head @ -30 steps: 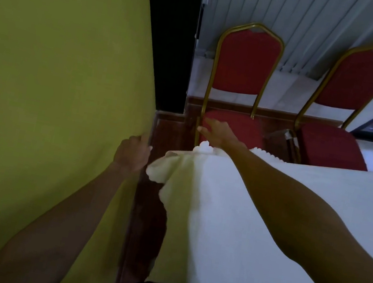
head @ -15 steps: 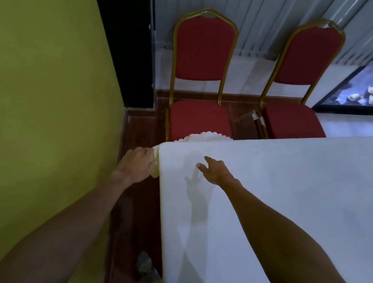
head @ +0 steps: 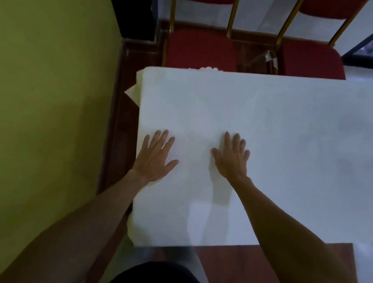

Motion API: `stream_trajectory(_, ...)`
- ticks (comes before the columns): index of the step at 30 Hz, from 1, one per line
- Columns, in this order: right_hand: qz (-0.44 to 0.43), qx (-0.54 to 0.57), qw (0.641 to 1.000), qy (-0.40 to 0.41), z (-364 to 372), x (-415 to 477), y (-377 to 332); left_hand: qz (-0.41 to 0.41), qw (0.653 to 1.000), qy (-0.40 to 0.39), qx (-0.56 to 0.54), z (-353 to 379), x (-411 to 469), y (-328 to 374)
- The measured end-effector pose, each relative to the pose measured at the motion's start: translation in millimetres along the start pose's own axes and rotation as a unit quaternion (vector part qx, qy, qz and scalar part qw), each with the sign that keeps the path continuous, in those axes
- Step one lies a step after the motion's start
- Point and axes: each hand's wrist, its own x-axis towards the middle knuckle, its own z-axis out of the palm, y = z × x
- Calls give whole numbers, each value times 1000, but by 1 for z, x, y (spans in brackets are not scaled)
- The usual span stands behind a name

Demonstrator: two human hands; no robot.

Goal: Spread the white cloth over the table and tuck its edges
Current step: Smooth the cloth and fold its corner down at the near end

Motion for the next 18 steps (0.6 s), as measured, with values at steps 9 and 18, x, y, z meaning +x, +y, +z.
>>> stream_trajectory(9,-118,-87,985,86,54,-24,86,-88,992,89,-13,78,-39,46)
stream_trajectory(18,-125,-84,982,117,64,-29,88,-91,987,129,15,90,-46,45)
